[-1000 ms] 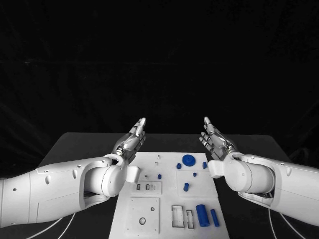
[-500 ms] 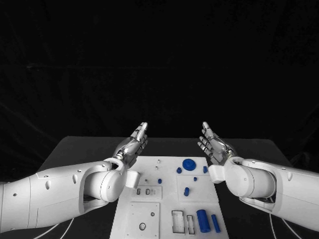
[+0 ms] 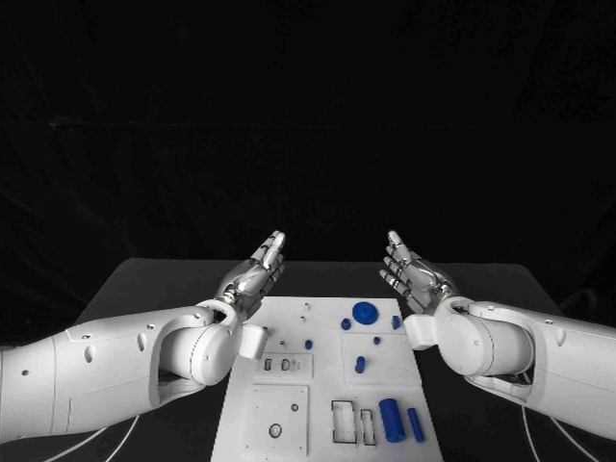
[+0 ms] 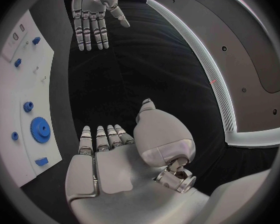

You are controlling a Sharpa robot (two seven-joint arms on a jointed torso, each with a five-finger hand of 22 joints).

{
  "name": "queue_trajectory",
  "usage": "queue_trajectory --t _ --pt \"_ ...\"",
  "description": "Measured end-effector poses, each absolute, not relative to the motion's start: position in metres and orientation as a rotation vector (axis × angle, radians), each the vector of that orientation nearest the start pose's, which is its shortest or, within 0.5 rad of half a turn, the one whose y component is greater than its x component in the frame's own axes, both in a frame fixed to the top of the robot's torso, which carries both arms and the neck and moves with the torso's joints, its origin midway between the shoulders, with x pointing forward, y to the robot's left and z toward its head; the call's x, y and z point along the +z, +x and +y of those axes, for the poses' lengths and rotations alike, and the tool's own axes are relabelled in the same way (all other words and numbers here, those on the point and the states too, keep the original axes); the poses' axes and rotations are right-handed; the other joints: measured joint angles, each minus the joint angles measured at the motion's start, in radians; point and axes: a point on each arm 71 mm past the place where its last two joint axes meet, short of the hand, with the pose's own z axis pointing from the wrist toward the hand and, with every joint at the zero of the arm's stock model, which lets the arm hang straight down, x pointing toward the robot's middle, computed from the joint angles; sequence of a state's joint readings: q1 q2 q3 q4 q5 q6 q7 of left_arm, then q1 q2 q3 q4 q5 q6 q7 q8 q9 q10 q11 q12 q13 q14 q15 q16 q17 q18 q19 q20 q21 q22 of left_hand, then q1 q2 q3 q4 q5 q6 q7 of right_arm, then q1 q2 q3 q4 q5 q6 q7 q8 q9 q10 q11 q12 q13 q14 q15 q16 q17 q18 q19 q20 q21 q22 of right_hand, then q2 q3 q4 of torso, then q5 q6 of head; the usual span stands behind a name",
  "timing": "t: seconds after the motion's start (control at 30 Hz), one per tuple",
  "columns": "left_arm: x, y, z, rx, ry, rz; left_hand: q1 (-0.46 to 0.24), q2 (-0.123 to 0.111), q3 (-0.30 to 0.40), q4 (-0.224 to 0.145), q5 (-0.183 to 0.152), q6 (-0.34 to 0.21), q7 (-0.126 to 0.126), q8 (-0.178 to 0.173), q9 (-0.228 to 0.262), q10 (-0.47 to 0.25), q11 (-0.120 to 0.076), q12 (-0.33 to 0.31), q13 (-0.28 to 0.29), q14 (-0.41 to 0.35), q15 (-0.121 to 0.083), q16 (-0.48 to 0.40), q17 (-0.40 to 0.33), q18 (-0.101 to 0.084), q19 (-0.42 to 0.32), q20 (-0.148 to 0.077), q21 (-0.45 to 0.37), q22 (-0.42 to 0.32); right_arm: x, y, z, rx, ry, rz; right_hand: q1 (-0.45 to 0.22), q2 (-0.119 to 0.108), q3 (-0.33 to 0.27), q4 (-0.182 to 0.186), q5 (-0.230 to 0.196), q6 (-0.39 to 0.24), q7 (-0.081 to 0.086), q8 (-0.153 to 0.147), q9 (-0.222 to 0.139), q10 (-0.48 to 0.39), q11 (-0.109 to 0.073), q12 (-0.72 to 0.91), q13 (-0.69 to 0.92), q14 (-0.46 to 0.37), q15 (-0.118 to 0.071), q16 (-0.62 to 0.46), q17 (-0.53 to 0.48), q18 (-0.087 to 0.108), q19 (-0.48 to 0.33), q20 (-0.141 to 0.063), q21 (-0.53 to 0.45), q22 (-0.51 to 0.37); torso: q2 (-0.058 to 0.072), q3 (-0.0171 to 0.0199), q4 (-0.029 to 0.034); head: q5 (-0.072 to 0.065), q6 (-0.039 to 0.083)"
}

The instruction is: Assemble the parts on the task board

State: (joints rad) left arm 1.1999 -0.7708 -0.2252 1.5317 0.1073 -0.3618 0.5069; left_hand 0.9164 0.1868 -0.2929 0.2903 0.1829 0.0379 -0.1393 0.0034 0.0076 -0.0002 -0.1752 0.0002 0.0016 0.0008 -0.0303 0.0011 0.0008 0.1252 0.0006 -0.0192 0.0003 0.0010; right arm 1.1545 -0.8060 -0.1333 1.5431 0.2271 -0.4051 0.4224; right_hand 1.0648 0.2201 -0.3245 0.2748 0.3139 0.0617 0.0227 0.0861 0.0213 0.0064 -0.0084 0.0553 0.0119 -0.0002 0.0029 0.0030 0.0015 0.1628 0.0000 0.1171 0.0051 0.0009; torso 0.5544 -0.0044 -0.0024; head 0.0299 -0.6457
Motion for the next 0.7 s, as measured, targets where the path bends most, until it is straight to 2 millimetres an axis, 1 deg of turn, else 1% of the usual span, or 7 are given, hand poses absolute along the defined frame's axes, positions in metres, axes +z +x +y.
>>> queue_trajectory --t 0.1,0.13,0.17,0.37,0.53,0.63,0.7 --pt "-0.238 0.461 0.185 -1.514 -1.146 1.501 0.009 0.004 0.000 0.000 0.000 0.001 0.002 0.000 0.000 0.001 0.005 0.000 0.000 0.000 0.000 0.000 0.000 0.002 -0.001 0.058 0.000 0.000 -0.233 0.469 -0.198 1.453 1.339 1.470 0.048 -0.021 0.007 -0.004 0.019 0.027 0.030 0.024 0.004 0.013 0.034 0.017 0.003 0.000 0.117 0.000 0.000 0.000 0.000 0.096 0.000 0.000 0.001 -0.0002 0.0000 0.004 -0.018" --pt "-0.237 0.461 0.187 -1.512 -1.131 1.503 0.014 0.001 0.000 0.000 0.000 0.001 0.002 0.000 0.000 0.000 0.010 0.000 0.000 0.000 0.000 0.000 0.000 0.016 -0.001 0.075 0.000 0.000 -0.230 0.470 -0.199 1.453 1.301 1.480 0.065 -0.027 0.013 -0.004 0.025 0.035 0.038 0.029 0.004 0.020 0.051 0.025 0.005 0.001 0.152 0.000 0.000 0.000 0.002 0.125 0.000 0.000 0.002 -0.0002 0.0003 0.008 -0.027" --pt "-0.237 0.460 0.189 -1.511 -1.113 1.505 0.014 0.001 0.000 0.000 0.002 0.001 0.002 0.000 0.000 0.000 0.010 0.000 0.000 0.000 0.000 0.000 0.000 0.016 -0.001 0.088 0.000 0.000 -0.225 0.473 -0.199 1.453 1.245 1.494 0.078 -0.033 0.016 -0.001 0.029 0.039 0.045 0.030 0.004 0.026 0.065 0.028 0.005 0.002 0.173 0.000 0.000 0.000 0.004 0.144 0.000 0.000 0.003 -0.0002 0.0006 0.010 -0.033" --pt "-0.232 0.459 0.197 -1.511 -1.033 1.512 0.022 0.001 0.000 0.000 0.005 0.005 0.005 0.004 0.001 0.000 0.010 0.000 0.000 0.000 0.000 0.000 0.000 0.016 -0.002 0.103 0.000 0.000 -0.189 0.486 -0.199 1.442 0.944 1.559 0.136 -0.063 0.026 0.009 0.031 0.045 0.064 0.014 0.004 0.041 0.086 0.029 0.005 0.017 0.201 0.000 0.003 0.000 0.027 0.173 0.014 0.014 0.017 -0.0003 0.0025 0.023 -0.060" --pt "-0.223 0.459 0.204 -1.515 -0.961 1.510 0.031 0.003 0.000 0.000 0.008 0.005 0.005 0.004 0.002 0.000 0.010 0.000 0.000 0.000 0.000 0.000 0.000 0.016 0.001 0.113 0.000 0.000 -0.153 0.495 -0.198 1.394 0.708 1.605 0.170 -0.078 0.033 0.002 0.026 0.085 0.074 0.014 0.006 0.067 0.112 0.038 0.011 0.094 0.216 0.026 0.022 0.000 0.115 0.178 0.065 0.040 0.040 -0.0014 0.0031 0.023 -0.068" --pt "-0.218 0.457 0.206 -1.518 -0.914 1.508 0.040 0.004 0.000 0.000 0.013 0.012 0.006 0.004 0.003 0.000 0.010 0.000 0.000 -0.003 0.004 0.000 0.000 0.031 -0.001 0.122 0.000 0.000 -0.133 0.498 -0.198 1.339 0.566 1.637 0.230 -0.084 0.055 -0.023 0.041 0.126 0.081 0.016 0.012 0.154 0.152 0.093 0.025 0.223 0.220 0.063 0.050 -0.002 0.276 0.174 0.142 0.077 0.058 -0.0033 0.0025 0.019 -0.068" --pt "-0.214 0.457 0.207 -1.520 -0.884 1.506 0.042 0.003 0.000 0.000 0.014 0.013 0.005 0.004 0.003 0.000 0.010 0.000 0.000 0.000 0.007 0.000 0.000 0.030 0.000 0.123 0.000 0.000 -0.122 0.499 -0.197 1.298 0.479 1.659 0.291 -0.093 0.079 -0.066 0.036 0.171 0.106 0.031 0.015 0.204 0.151 0.114 0.027 0.351 0.202 0.092 0.074 -0.016 0.442 0.174 0.206 0.104 0.072 -0.0046 0.0019 0.018 -0.068"
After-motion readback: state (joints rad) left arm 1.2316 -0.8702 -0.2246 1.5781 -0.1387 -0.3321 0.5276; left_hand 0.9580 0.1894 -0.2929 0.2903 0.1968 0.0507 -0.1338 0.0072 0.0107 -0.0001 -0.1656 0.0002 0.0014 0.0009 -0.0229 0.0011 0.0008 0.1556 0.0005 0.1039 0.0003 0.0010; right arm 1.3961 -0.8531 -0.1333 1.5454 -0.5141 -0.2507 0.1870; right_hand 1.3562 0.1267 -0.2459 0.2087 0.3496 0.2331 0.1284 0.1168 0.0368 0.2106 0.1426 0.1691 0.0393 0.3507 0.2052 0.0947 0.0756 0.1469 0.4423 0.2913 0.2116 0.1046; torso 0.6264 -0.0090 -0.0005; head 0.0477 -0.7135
